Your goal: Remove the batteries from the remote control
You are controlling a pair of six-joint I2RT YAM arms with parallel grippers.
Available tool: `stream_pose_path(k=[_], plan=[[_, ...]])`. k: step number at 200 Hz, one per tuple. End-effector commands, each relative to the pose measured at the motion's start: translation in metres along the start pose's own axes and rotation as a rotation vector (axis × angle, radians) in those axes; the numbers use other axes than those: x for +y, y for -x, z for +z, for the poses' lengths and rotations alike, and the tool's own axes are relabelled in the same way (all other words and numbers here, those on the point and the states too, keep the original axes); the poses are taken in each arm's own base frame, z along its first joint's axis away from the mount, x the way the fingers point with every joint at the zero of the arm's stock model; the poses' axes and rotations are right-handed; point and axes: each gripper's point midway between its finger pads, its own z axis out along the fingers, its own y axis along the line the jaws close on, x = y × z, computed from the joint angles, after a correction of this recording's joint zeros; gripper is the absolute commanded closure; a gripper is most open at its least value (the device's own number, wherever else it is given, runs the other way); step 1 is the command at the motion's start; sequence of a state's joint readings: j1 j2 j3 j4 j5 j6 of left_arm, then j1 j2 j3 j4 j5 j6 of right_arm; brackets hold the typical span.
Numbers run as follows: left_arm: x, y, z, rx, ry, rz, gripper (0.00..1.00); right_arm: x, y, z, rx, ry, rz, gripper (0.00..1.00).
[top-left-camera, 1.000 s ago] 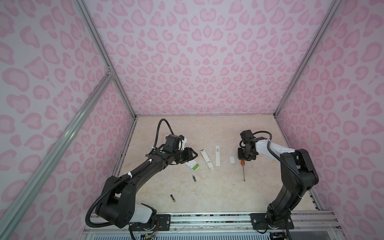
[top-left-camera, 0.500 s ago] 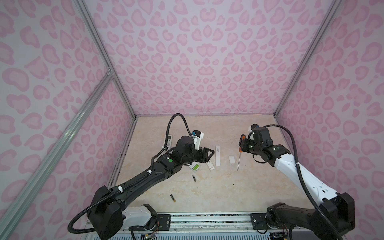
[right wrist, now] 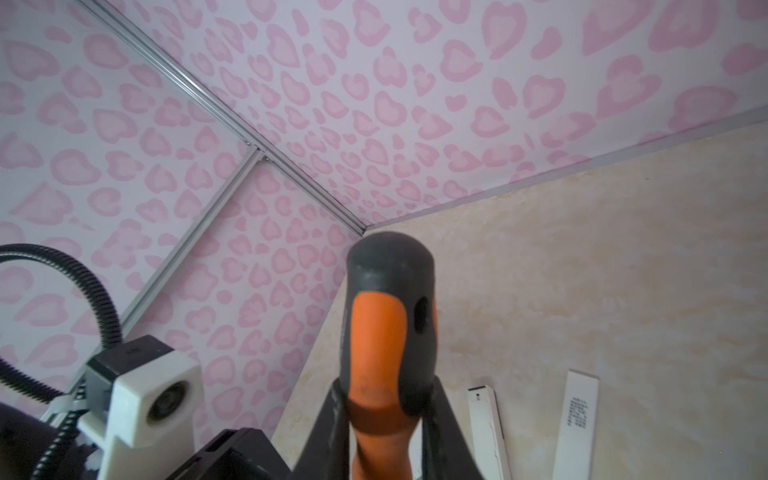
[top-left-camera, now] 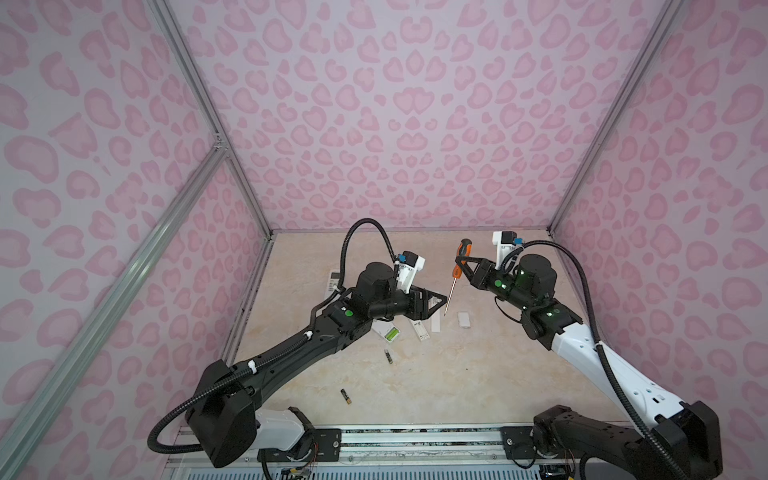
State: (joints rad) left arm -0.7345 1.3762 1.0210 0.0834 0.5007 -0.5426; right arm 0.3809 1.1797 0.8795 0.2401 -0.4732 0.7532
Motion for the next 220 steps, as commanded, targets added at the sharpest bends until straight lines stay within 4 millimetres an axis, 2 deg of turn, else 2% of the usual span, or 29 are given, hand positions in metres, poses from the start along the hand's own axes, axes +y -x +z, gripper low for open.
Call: stream_pose_path(k=[1,36,73,84,97,108,120,126,133,140,155,165,186,200,220], plan=[[-0.014,0.010,0.000,-0.009,-0.119,0.008,0.41,0.046,0.014,0.005,-0.021,0.226,-0.017,1.00],[-0.018,0.019,-0.008,-0.044,-0.168,0.017,0.46,0.071,0.010,0.013,0.014,0.341,-0.010,1.00],[-0.021,0.022,-0.017,-0.063,-0.213,0.020,0.54,0.079,0.009,0.018,0.008,0.395,0.030,1.00],[-0.020,0.023,-0.021,-0.074,-0.220,0.016,0.62,0.079,0.008,0.020,0.013,0.397,0.034,1.00],[-0.019,0.026,-0.026,-0.090,-0.218,0.018,0.82,0.080,0.006,0.022,0.024,0.392,0.028,1.00],[-0.017,0.027,-0.029,-0.099,-0.209,0.024,0.94,0.081,0.004,0.023,0.032,0.387,0.020,1.00],[-0.015,0.027,-0.032,-0.104,-0.189,0.035,0.96,0.082,0.003,0.023,0.040,0.379,0.011,1.00],[-0.012,0.026,-0.033,-0.104,-0.174,0.042,0.96,0.082,0.003,0.024,0.044,0.371,0.008,0.91],[-0.009,0.024,-0.033,-0.103,-0.155,0.047,0.96,0.081,0.003,0.025,0.048,0.346,0.006,0.72],[-0.005,0.023,-0.033,-0.102,-0.135,0.048,0.96,0.079,0.002,0.026,0.055,0.321,0.006,0.60],[0.007,0.022,-0.031,-0.090,-0.069,0.055,0.96,0.074,0.003,0.027,0.072,0.247,-0.003,0.47],[0.018,0.018,-0.029,-0.061,-0.007,0.055,0.96,0.063,0.001,0.029,0.100,0.162,0.003,0.39],[0.035,0.016,-0.030,-0.034,0.103,0.079,0.96,0.041,0.002,0.029,0.127,-0.006,0.022,0.37],[0.041,0.016,-0.031,-0.028,0.139,0.098,0.96,0.033,-0.001,0.030,0.150,-0.062,0.033,0.37],[0.043,0.015,-0.034,-0.021,0.165,0.122,0.96,0.033,-0.006,0.037,0.196,-0.064,0.047,0.37]])
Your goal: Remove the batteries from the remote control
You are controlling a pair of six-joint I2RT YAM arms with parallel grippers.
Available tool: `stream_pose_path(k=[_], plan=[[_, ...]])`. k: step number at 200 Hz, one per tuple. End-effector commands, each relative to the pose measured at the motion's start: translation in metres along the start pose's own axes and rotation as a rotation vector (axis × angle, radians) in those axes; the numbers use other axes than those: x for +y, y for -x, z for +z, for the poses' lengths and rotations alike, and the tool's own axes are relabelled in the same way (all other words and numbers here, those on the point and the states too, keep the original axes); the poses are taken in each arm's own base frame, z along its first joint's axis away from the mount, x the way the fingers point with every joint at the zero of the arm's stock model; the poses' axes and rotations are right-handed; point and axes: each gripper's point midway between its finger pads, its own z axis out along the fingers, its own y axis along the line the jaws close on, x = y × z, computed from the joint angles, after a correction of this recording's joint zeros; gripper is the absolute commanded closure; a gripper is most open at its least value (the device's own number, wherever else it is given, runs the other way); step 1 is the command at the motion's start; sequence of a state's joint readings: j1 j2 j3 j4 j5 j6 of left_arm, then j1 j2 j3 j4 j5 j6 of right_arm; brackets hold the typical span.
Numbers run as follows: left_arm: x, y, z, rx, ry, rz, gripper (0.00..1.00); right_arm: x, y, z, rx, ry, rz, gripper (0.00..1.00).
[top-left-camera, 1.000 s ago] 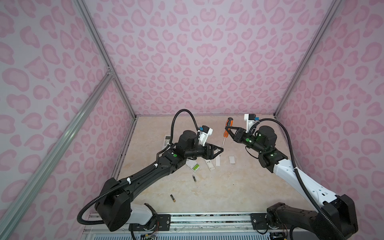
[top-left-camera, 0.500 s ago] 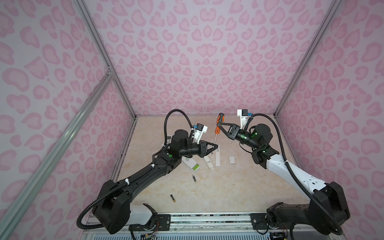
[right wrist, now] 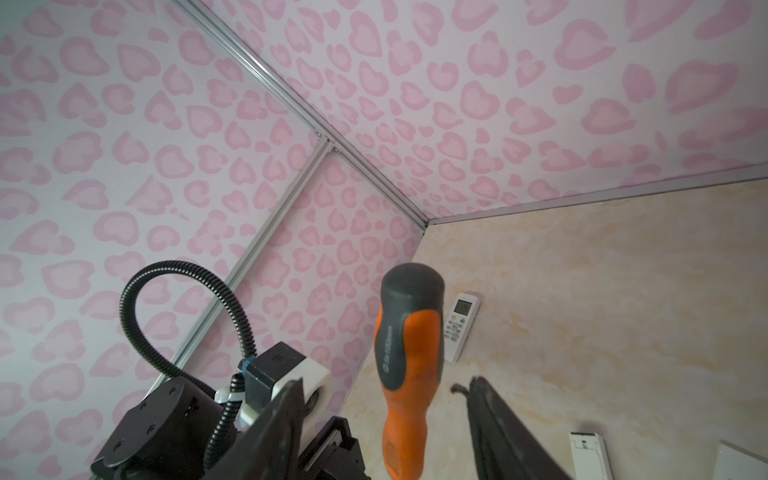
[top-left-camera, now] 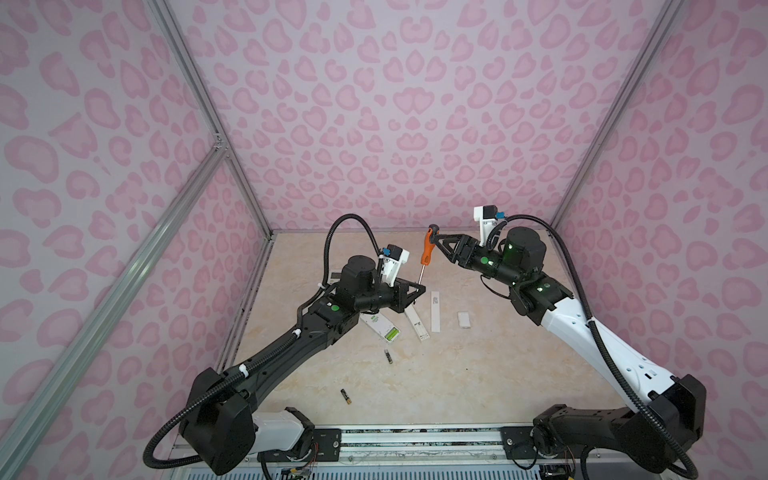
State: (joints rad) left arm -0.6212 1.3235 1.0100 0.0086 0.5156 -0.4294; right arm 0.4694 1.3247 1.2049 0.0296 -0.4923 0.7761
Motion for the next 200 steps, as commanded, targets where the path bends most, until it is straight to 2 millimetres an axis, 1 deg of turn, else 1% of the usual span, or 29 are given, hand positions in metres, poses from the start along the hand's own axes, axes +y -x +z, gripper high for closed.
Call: stream_pose_path(k=[1,21,36,59,73,97,107,131,137,151,156,161,170,174,178,187,200], plan=[[0.012,-0.002,-0.003,0.013,0.081,0.064,0.96,-0.027,-0.022,0.006,0.097,-0.117,0.035,0.38],[0.015,-0.004,-0.004,0.029,0.100,0.083,0.96,-0.021,-0.027,0.015,0.132,-0.092,0.047,0.38],[0.016,-0.005,-0.005,0.034,0.115,0.103,0.96,-0.024,-0.031,0.021,0.157,-0.103,0.052,0.38],[0.019,-0.010,-0.006,0.062,0.160,0.144,0.96,-0.022,-0.031,0.030,0.168,-0.089,0.059,0.38],[0.025,-0.013,-0.007,0.079,0.214,0.164,0.96,-0.021,-0.030,0.037,0.186,-0.086,0.067,0.39],[0.029,-0.014,-0.008,0.092,0.266,0.206,0.96,-0.025,-0.036,0.046,0.241,-0.108,0.072,0.50],[0.031,-0.014,-0.008,0.093,0.280,0.220,0.96,-0.025,-0.038,0.048,0.250,-0.113,0.076,0.61],[0.033,-0.013,-0.011,0.089,0.310,0.259,0.96,-0.027,-0.039,0.047,0.246,-0.125,0.076,0.93],[0.034,-0.013,-0.012,0.088,0.321,0.269,0.96,-0.029,-0.039,0.047,0.241,-0.130,0.077,1.00],[0.036,-0.014,-0.016,0.082,0.348,0.289,0.96,-0.029,-0.038,0.047,0.222,-0.123,0.081,1.00],[0.037,-0.014,-0.018,0.079,0.358,0.294,0.93,-0.030,-0.038,0.047,0.216,-0.117,0.085,1.00],[0.038,-0.015,-0.021,0.077,0.366,0.297,0.88,-0.029,-0.038,0.048,0.211,-0.110,0.085,1.00],[0.040,-0.016,-0.025,0.070,0.386,0.299,0.70,-0.030,-0.038,0.048,0.199,-0.104,0.080,1.00],[0.041,-0.015,-0.028,0.063,0.398,0.300,0.65,-0.031,-0.039,0.048,0.195,-0.107,0.076,1.00],[0.042,-0.015,-0.031,0.055,0.410,0.300,0.57,-0.031,-0.039,0.048,0.189,-0.109,0.067,1.00],[0.047,-0.014,-0.040,0.030,0.453,0.294,0.48,-0.033,-0.039,0.048,0.175,-0.122,0.038,1.00],[0.060,-0.015,-0.054,-0.009,0.531,0.265,0.35,-0.038,-0.041,0.050,0.163,-0.154,-0.019,1.00]])
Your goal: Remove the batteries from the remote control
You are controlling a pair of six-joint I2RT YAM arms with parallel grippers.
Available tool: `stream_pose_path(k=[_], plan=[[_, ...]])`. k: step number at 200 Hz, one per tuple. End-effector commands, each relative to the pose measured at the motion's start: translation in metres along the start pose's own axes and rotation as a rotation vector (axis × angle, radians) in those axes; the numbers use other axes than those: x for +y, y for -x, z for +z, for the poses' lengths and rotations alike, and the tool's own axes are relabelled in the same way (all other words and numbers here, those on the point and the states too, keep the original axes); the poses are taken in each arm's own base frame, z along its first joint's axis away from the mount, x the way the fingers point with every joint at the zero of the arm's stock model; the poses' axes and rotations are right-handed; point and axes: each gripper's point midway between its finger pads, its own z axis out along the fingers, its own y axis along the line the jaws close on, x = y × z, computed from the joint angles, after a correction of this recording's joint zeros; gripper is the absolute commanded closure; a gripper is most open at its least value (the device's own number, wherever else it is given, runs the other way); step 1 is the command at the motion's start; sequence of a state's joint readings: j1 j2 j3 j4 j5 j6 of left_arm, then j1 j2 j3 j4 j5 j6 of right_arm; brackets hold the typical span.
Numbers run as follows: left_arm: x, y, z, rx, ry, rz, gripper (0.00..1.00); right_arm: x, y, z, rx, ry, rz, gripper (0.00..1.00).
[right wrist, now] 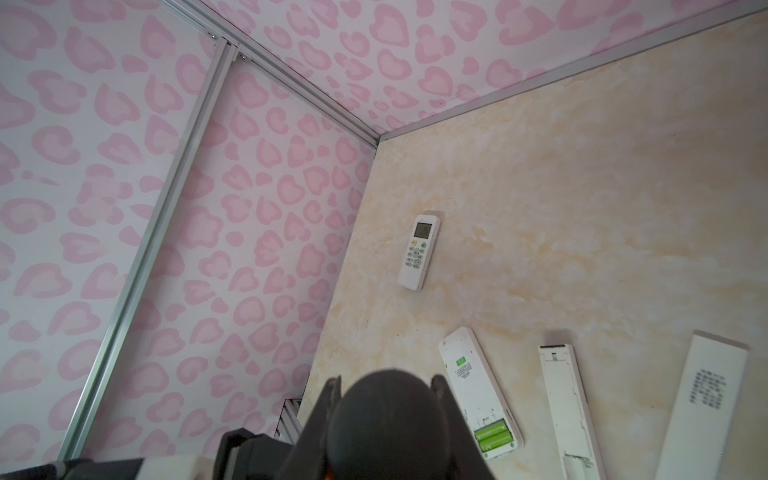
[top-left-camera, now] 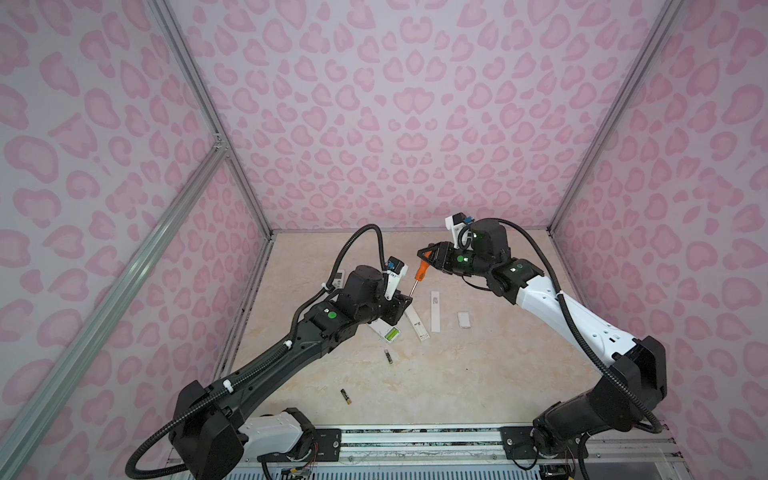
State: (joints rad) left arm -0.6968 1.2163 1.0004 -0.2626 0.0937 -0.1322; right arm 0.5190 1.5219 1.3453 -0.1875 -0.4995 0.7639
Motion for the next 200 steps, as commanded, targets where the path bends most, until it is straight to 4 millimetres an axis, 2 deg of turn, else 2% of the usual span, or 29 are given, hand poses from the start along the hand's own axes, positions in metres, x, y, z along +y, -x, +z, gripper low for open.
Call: stream_pose_path(k=[1,9,31,52,76,95,120,143,155,178,200], plan=[[0.029,0.000,-0.013,-0.057,0.153,-0.031,0.34,0.001,0.008,0.002,-0.070,-0.025,-0.097,1.00],[0.039,-0.005,-0.018,-0.058,0.183,-0.067,0.29,-0.002,0.005,0.008,-0.070,-0.051,-0.138,1.00],[0.065,-0.027,-0.032,-0.053,0.213,-0.245,0.27,-0.001,-0.011,0.034,-0.047,-0.074,-0.242,1.00],[0.090,-0.062,-0.038,-0.049,0.227,-0.454,0.27,0.001,-0.031,0.058,-0.037,-0.107,-0.354,1.00],[0.107,-0.105,-0.029,0.002,0.222,-0.654,0.27,-0.005,-0.048,0.068,-0.068,-0.219,-0.501,1.00],[0.107,-0.123,-0.013,0.055,0.136,-0.818,0.31,-0.011,-0.059,0.069,-0.090,-0.273,-0.539,1.00],[0.104,-0.140,0.013,0.142,0.006,-1.028,0.49,-0.021,-0.062,0.065,-0.124,-0.308,-0.505,1.00],[0.108,-0.155,0.030,0.186,0.009,-1.100,0.50,-0.024,-0.069,0.066,-0.124,-0.293,-0.480,1.00],[0.111,-0.155,0.036,0.182,0.011,-1.106,0.49,-0.027,-0.075,0.068,-0.102,-0.290,-0.474,1.00],[0.115,-0.156,0.049,0.203,-0.001,-1.110,0.56,-0.034,-0.079,0.070,-0.092,-0.300,-0.448,1.00],[0.117,-0.161,0.062,0.229,-0.017,-1.128,0.58,-0.035,-0.082,0.073,-0.090,-0.290,-0.436,1.00]])
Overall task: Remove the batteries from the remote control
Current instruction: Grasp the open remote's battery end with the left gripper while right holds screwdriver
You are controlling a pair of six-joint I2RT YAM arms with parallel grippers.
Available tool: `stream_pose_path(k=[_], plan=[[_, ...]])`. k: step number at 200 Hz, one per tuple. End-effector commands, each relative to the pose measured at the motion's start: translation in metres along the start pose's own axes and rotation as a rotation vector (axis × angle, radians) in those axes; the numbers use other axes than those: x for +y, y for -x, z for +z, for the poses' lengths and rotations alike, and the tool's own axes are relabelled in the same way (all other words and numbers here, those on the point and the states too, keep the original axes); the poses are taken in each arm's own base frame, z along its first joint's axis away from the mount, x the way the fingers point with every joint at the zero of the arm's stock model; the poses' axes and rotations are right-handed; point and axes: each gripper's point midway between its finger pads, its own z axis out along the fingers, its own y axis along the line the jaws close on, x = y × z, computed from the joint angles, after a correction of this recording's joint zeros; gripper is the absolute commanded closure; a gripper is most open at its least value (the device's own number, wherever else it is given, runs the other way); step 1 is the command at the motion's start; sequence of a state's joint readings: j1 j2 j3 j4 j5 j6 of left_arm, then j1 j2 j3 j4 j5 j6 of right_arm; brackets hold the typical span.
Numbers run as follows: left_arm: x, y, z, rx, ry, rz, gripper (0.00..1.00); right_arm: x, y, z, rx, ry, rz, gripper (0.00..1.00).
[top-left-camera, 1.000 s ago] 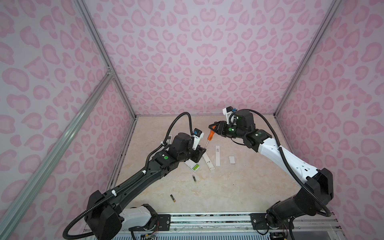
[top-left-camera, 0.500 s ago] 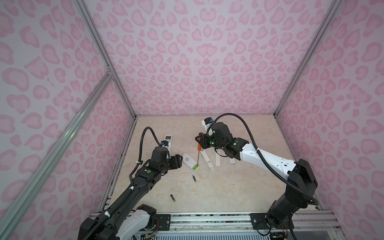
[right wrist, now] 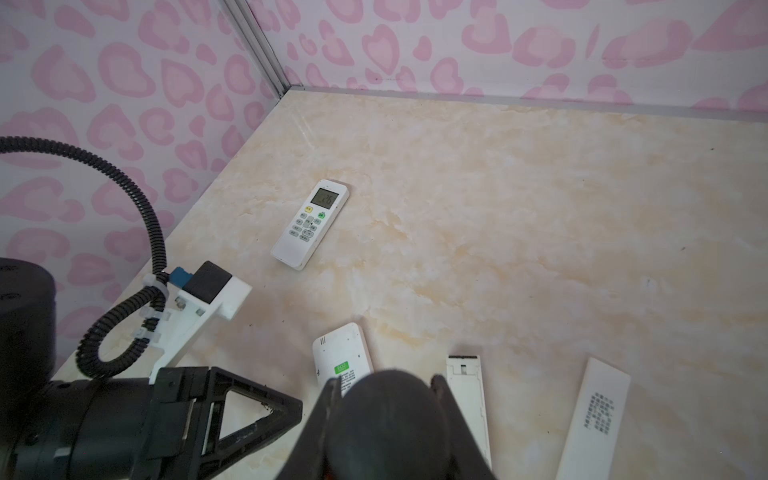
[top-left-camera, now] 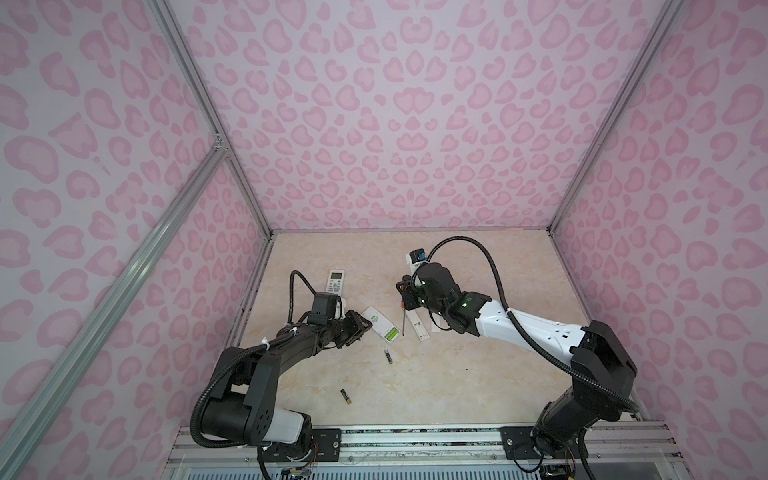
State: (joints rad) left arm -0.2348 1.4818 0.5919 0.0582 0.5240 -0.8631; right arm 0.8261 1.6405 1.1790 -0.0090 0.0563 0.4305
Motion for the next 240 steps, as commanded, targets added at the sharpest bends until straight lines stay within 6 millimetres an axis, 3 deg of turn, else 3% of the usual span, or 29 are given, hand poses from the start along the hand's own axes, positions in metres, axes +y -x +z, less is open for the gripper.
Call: stream_pose_path(k=[1,39,52,105,143,162,240], plan=[[-0.013,0.008,0.010,0.010,-0.061,0.009,0.59,0.002,0.003,0.005,-0.030,0.008,0.031,1.00],[-0.006,0.013,0.025,0.029,-0.050,-0.016,0.63,0.002,-0.001,0.011,-0.021,0.014,0.037,1.00],[-0.013,0.019,0.028,0.016,-0.078,0.001,0.68,0.001,-0.002,0.011,-0.017,0.011,0.034,1.00],[-0.016,0.023,0.037,0.015,-0.098,-0.008,0.70,-0.002,-0.007,0.013,-0.019,0.001,0.042,1.00],[-0.013,0.019,0.033,0.008,-0.089,-0.006,0.65,0.007,-0.001,0.015,-0.056,0.024,0.011,1.00],[-0.012,0.015,0.029,0.005,-0.085,-0.004,0.57,0.015,0.000,0.017,-0.078,0.065,-0.032,1.00],[-0.018,0.001,0.029,0.029,-0.101,-0.009,0.56,0.024,-0.002,0.030,-0.116,0.102,-0.106,1.00]])
